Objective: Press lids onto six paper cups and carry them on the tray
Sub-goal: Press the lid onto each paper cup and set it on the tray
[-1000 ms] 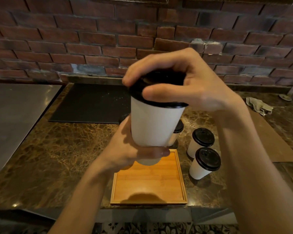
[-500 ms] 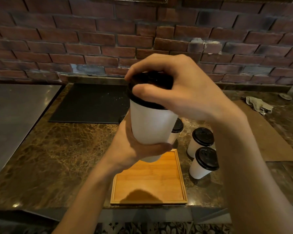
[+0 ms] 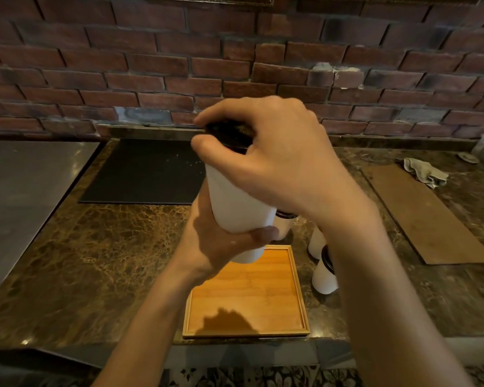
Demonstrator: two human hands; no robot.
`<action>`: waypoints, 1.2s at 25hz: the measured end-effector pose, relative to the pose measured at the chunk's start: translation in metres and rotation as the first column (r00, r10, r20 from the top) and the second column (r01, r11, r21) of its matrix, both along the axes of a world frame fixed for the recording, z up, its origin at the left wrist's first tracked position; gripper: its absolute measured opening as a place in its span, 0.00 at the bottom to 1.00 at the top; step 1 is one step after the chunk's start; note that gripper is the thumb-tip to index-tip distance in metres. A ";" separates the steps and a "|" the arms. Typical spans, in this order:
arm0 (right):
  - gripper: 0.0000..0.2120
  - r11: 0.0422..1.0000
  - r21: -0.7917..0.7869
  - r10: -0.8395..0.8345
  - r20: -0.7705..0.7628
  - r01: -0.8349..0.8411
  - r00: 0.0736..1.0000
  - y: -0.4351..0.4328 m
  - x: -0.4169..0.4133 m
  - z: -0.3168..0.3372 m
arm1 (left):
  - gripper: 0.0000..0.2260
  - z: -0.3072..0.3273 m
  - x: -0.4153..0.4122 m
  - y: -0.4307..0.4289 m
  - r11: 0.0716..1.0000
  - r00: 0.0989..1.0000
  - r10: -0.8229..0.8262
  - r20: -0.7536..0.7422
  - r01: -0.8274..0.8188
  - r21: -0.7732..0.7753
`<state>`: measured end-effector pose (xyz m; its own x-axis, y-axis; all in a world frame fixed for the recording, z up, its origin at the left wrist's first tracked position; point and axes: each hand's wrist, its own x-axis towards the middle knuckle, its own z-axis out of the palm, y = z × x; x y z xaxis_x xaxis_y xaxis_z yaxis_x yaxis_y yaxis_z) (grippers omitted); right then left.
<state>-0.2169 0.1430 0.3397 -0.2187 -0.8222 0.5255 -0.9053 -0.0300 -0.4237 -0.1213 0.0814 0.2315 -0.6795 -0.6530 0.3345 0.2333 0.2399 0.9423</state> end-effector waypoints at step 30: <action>0.14 0.995 0.090 0.034 0.022 -0.036 0.999 0.000 -0.001 0.004 | 0.35 0.002 0.000 0.004 0.997 0.998 0.034 0.054 -0.037 0.063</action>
